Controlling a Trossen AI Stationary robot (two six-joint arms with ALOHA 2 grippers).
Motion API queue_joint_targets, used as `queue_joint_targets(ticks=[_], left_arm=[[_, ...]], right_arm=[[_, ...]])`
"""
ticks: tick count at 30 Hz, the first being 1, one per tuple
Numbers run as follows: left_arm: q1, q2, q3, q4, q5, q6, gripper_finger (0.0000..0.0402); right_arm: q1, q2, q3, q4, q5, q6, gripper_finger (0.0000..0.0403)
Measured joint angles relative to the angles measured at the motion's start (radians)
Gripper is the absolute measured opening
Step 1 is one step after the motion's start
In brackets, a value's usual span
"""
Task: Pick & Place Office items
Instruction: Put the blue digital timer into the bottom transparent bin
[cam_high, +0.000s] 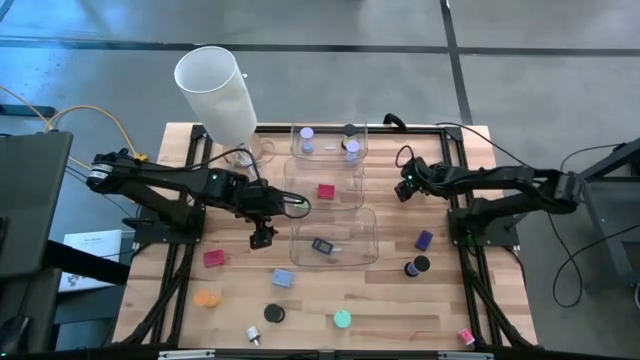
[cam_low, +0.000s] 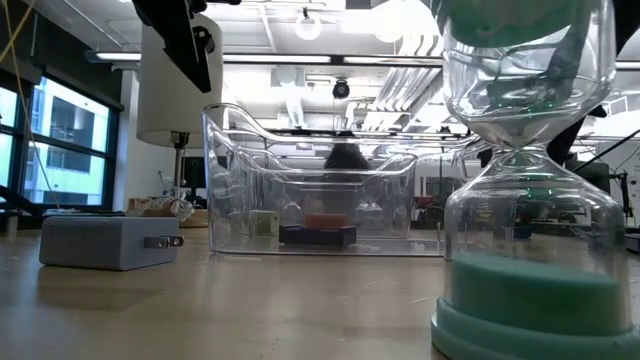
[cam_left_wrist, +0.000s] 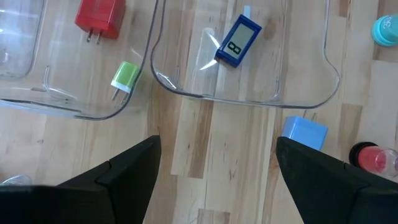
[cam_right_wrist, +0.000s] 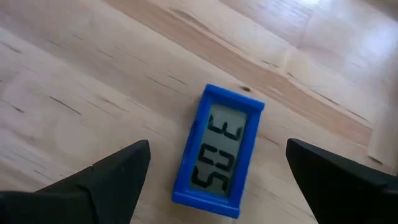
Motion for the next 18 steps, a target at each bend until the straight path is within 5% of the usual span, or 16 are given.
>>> queue_joint_targets(ticks=[11,18], left_arm=[[0.001,0.0,0.0,0.004,-0.049,0.001,0.0311],[0.0,0.001,0.0,0.003,-0.049,0.0,0.0311]], right_arm=[[-0.001,0.107,0.004,0.088,-0.023,0.058,0.0364],[0.0,0.107,0.007,0.025,-0.029,0.161,0.0308]])
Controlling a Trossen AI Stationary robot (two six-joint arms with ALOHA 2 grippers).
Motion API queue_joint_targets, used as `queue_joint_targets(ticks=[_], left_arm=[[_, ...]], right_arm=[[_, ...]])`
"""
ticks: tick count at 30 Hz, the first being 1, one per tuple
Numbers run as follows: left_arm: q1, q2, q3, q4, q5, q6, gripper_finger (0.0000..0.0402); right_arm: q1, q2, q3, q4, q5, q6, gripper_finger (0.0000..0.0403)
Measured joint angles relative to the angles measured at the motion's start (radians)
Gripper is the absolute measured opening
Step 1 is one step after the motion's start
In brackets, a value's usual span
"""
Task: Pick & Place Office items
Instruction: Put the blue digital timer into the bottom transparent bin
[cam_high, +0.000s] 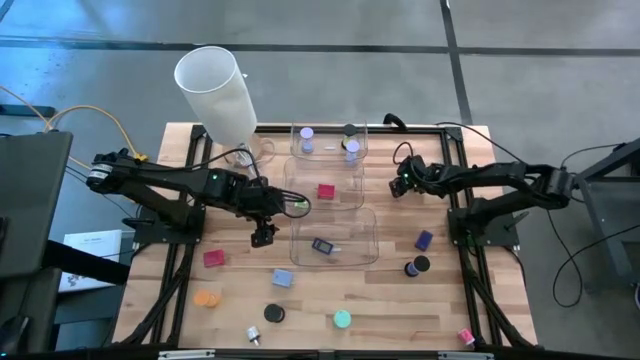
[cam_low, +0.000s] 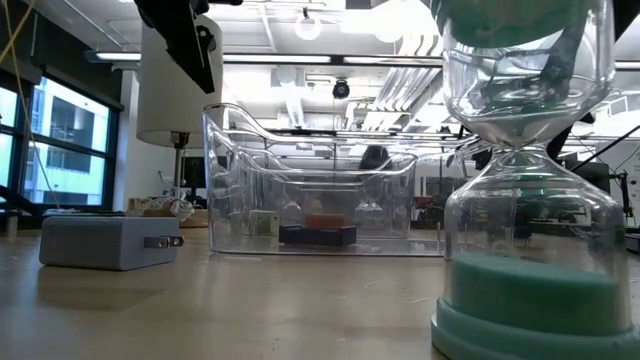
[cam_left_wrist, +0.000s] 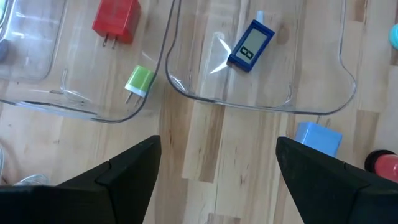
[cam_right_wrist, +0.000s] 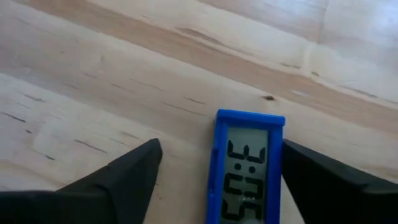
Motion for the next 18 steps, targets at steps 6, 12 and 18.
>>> queue_joint_targets(ticks=[6,12,18], left_arm=[[0.0,0.001,-0.012,-0.001,0.0,0.0,0.0311],[0.0,0.001,-0.012,0.003,0.0,0.0,0.0311],[0.0,0.001,-0.012,0.006,0.0,0.0,0.0311]], right_arm=[[0.0,0.0,0.0,-0.006,-0.034,0.007,0.0243],[0.001,0.0,0.0,-0.006,-0.043,-0.003,0.0161],[0.002,0.0,0.0,-0.001,-0.042,-0.029,0.0137]])
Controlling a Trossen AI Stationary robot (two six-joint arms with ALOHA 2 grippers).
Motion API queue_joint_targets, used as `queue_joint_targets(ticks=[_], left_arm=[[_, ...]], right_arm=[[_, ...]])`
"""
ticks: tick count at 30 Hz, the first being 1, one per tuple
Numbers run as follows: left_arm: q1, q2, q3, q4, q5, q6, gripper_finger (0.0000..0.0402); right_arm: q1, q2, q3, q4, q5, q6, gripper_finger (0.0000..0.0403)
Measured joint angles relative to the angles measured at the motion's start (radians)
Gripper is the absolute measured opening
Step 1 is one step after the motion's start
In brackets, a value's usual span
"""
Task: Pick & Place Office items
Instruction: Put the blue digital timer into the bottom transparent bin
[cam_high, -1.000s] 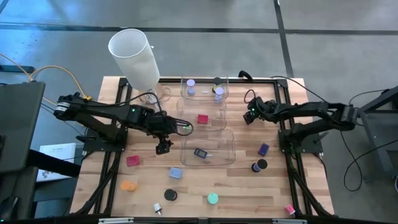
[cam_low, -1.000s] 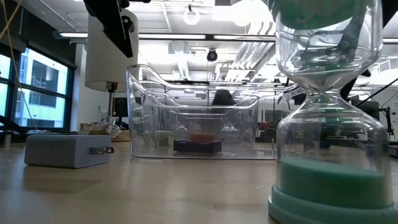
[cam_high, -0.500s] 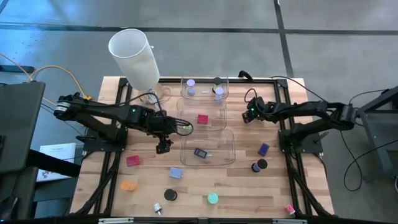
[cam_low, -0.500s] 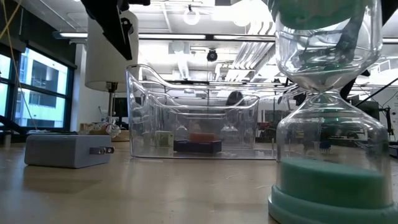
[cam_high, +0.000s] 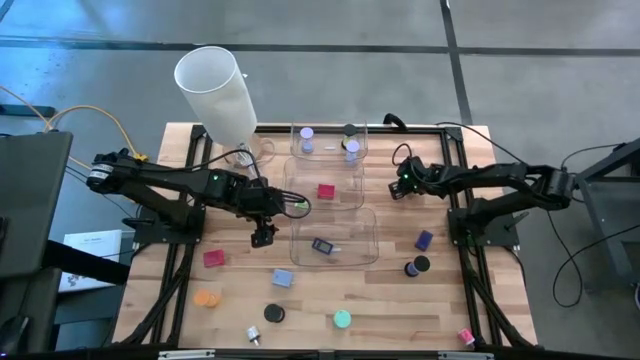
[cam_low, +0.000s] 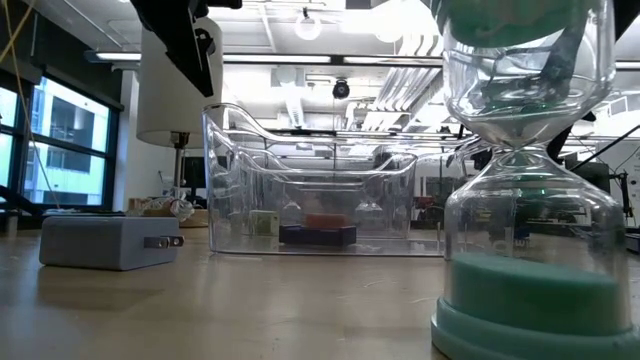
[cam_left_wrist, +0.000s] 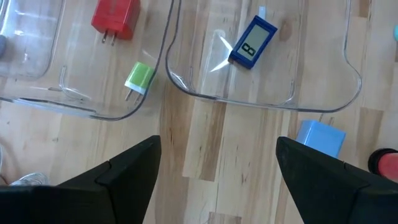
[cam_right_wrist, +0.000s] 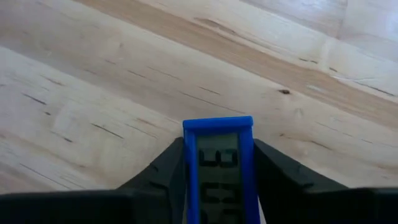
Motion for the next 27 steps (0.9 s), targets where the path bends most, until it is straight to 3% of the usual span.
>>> queue_joint_targets(ticks=[6,13,23,27], left_arm=[[0.0,0.0,0.0,0.002,0.0,0.0,0.0311],[0.0,0.0,0.0,0.008,0.0,0.0,0.0311],[0.0,0.0,0.0,0.03,0.001,0.026,0.0311],[0.0,0.0,0.0,0.035,0.001,0.026,0.0311]], right_arm=[[0.024,-0.04,-0.007,-0.001,-0.002,-0.053,0.0137],[0.078,-0.153,0.062,-0.122,-0.062,-0.093,0.0137],[0.215,-0.255,0.237,-0.294,-0.028,-0.085,0.0137],[0.309,-0.261,0.325,-0.3,0.04,-0.078,0.0137]])
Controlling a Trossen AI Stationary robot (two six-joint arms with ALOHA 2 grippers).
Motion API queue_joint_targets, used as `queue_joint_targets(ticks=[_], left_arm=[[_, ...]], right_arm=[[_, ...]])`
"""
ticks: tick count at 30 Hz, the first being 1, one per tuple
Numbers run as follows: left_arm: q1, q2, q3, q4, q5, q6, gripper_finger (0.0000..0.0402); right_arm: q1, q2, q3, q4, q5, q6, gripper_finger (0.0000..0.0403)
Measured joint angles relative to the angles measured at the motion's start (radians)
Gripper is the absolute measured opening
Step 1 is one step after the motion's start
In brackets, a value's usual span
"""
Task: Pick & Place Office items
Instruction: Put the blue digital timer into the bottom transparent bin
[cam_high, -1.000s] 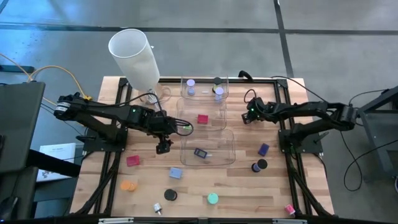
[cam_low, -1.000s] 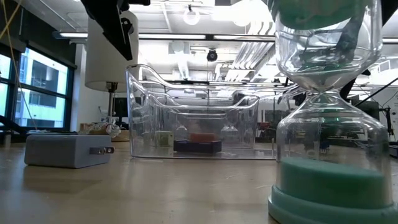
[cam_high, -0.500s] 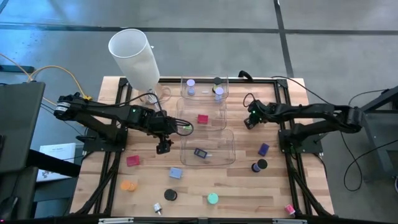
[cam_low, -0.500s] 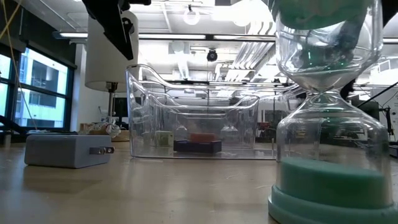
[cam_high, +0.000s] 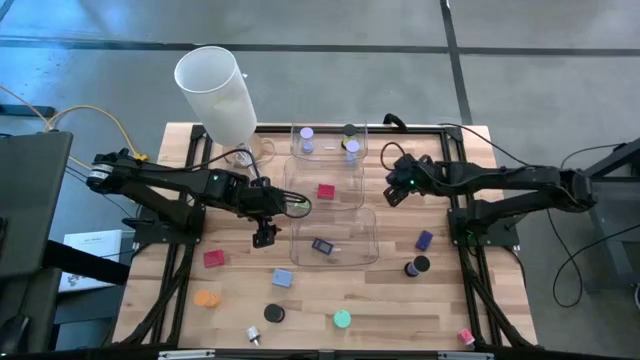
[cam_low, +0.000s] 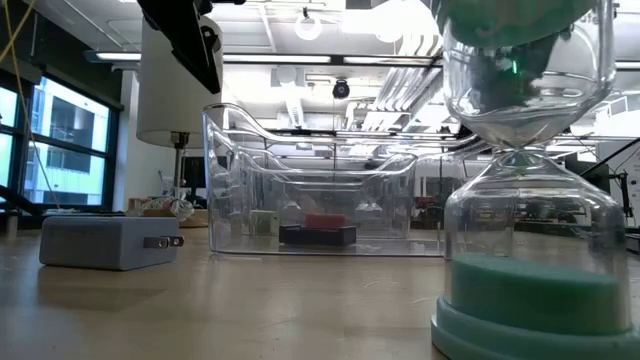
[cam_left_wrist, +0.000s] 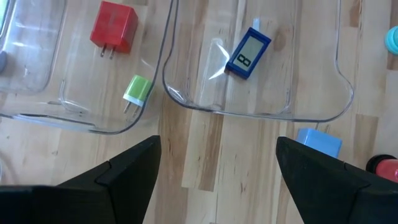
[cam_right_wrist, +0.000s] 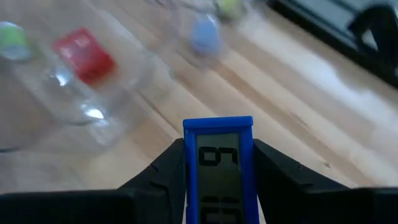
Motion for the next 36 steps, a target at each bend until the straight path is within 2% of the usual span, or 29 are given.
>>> queue_joint_targets(ticks=[5,13,16,20,25,30,36], left_arm=[[0.0,0.0,0.0,0.0,0.0,0.0,0.0311],[0.0,0.0,0.0,0.0,0.0,0.004,0.0311],[0.0,0.0,0.0,0.003,0.0,0.004,0.0311],[0.0,0.0,0.0,0.009,0.0,0.005,0.0311],[0.0,0.0,0.0,0.012,0.0,0.005,0.0311],[0.0,0.0,0.0,0.011,0.0,0.007,0.0311],[0.0,-0.001,0.0,0.011,0.0,0.007,0.0311]], right_arm=[[0.116,0.004,0.101,0.008,0.066,-0.004,0.0137],[0.273,0.053,0.18,0.082,0.072,-0.009,0.0137],[0.318,0.103,0.199,0.192,0.026,-0.05,0.0137],[0.365,0.206,0.269,0.222,-0.043,-0.105,0.0136],[0.387,0.34,0.383,0.141,-0.095,-0.132,0.0136],[0.385,0.463,0.489,0.039,-0.195,-0.14,0.0136],[0.359,0.576,0.512,0.007,-0.313,-0.18,0.0136]])
